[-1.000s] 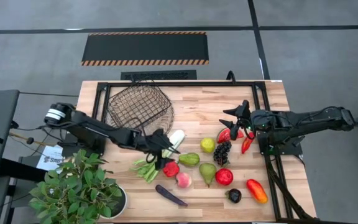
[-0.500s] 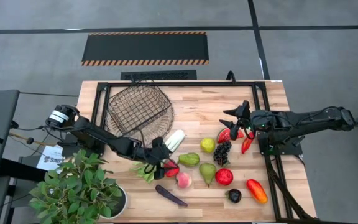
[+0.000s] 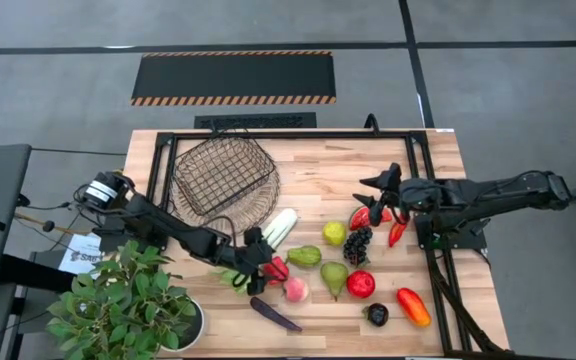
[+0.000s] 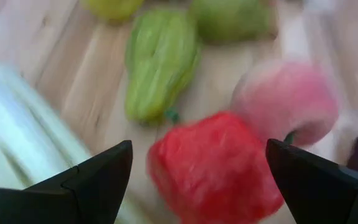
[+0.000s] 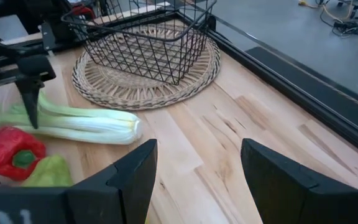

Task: Build produce basket
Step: Put the red bell pepper into the wire basket

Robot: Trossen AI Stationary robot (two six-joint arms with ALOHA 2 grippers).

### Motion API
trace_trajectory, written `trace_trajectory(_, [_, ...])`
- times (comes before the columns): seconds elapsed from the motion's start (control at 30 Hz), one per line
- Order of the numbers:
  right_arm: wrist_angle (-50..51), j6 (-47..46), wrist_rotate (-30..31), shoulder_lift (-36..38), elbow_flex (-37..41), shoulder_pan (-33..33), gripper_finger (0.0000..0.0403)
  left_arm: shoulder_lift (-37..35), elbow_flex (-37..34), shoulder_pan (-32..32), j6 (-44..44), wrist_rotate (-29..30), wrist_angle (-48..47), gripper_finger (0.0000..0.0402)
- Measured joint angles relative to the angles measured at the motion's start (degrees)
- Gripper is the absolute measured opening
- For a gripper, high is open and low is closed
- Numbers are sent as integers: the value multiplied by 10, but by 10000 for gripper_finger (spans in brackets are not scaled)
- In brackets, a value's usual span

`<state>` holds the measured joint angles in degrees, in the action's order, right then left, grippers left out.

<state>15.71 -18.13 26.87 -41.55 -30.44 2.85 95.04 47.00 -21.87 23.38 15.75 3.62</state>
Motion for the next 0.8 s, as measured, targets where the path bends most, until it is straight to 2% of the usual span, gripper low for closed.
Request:
trace_trajectory(0.33, [-3,0,0,-40,-1,0,255,32,3,9,17,-50,23,351])
trace_trajectory(0.8, [1,1,0,-39,0,0,255,33,2,15,13,-75,19,261])
